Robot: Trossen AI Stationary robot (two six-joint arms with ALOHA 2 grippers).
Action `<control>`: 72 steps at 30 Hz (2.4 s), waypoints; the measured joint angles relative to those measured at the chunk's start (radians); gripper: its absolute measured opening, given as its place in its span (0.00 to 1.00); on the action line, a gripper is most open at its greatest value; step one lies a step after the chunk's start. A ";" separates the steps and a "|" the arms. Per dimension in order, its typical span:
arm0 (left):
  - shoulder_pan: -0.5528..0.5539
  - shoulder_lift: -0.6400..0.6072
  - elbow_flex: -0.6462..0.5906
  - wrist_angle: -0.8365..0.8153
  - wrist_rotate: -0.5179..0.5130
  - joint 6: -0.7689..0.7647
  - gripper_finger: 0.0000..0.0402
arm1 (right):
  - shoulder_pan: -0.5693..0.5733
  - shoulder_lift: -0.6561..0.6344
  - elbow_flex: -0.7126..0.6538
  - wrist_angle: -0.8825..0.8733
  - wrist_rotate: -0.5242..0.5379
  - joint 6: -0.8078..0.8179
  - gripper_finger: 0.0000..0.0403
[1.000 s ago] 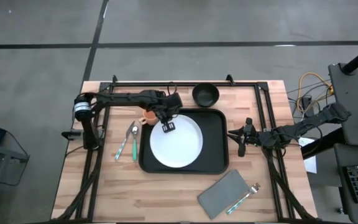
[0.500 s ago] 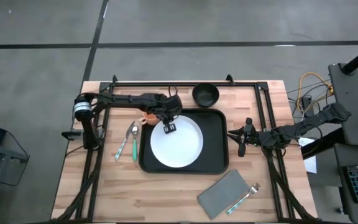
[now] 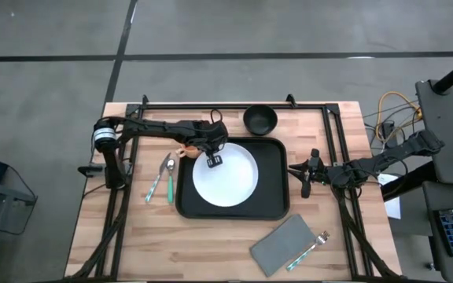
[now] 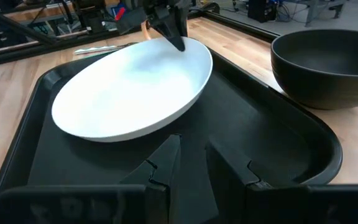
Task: Set up tray
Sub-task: Put the plate on the black serving tray to the bottom left of the yellow mug, then put the black bowl on top of the white plate
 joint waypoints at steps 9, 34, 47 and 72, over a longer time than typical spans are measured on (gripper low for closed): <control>0.007 0.001 0.020 -0.013 -0.039 0.038 0.17 | 0.000 0.000 0.000 0.000 -0.029 0.000 0.17; -0.377 -0.393 -0.036 -0.014 -0.066 -0.046 0.22 | -0.227 0.095 0.250 -0.041 -0.135 -0.292 0.33; -0.531 -0.774 -0.423 0.142 -0.044 -0.271 0.22 | -0.858 0.782 0.765 -0.354 -0.794 -0.489 0.34; -0.632 -0.819 -0.435 0.142 -0.024 -0.289 0.22 | -0.930 1.389 1.277 -0.692 -0.829 -0.562 0.30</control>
